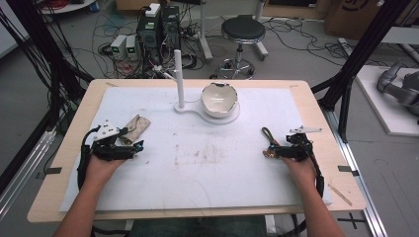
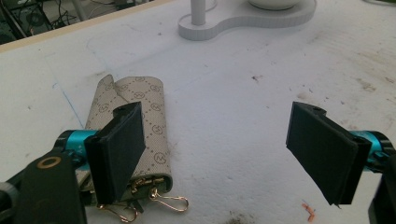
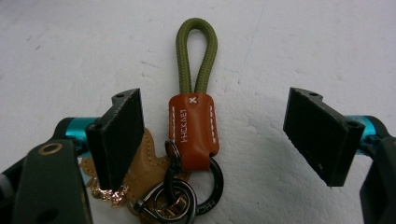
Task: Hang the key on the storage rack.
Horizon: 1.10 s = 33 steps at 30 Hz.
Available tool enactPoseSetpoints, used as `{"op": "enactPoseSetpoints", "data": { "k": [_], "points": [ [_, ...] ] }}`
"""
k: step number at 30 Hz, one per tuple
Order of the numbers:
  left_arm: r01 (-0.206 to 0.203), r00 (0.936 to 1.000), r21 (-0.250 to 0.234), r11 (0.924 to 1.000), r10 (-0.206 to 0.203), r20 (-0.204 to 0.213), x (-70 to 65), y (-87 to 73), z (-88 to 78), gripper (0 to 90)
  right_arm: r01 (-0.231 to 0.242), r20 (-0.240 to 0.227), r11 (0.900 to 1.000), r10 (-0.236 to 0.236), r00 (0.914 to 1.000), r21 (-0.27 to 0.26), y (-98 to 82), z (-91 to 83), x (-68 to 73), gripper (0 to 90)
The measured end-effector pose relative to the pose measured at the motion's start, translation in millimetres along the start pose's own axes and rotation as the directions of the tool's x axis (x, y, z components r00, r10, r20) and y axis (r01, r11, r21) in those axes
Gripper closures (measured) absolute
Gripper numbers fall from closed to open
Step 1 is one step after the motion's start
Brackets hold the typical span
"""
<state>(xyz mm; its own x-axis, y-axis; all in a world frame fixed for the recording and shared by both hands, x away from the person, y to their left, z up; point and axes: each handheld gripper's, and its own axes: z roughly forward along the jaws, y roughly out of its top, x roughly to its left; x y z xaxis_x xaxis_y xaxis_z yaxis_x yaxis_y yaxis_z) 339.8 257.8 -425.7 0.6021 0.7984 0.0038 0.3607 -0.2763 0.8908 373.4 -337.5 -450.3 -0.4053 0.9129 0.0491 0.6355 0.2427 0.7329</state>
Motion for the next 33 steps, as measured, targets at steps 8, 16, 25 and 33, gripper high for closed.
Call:
{"op": "enactPoseSetpoints", "data": {
  "k": [8,16,25,33],
  "points": [
    [0.005,1.0000,-0.003,1.0000,-0.005,0.004,-0.1,0.1,-0.5,19.5,0.059,-0.005,0.998,-0.059,0.9982,0.031,0.3,1.1,6.3,38.3],
    [0.000,1.0000,0.000,1.0000,0.000,0.009,0.1,-0.1,-0.1,19.5,0.071,0.010,0.997,-0.072,0.9974,0.041,-0.2,0.4,6.3,49.6],
    [0.004,1.0000,-0.001,1.0000,-0.004,0.006,0.3,-0.3,0.6,19.5,0.137,0.010,0.990,-0.137,0.9905,0.047,0.6,-1.0,12.7,67.7],
    [-0.004,1.0000,-0.009,1.0000,0.004,0.004,0.0,0.4,-2.0,19.5,0.164,0.021,0.985,-0.165,0.9860,0.051,2.0,-3.9,14.0,69.5]
  ]
}}
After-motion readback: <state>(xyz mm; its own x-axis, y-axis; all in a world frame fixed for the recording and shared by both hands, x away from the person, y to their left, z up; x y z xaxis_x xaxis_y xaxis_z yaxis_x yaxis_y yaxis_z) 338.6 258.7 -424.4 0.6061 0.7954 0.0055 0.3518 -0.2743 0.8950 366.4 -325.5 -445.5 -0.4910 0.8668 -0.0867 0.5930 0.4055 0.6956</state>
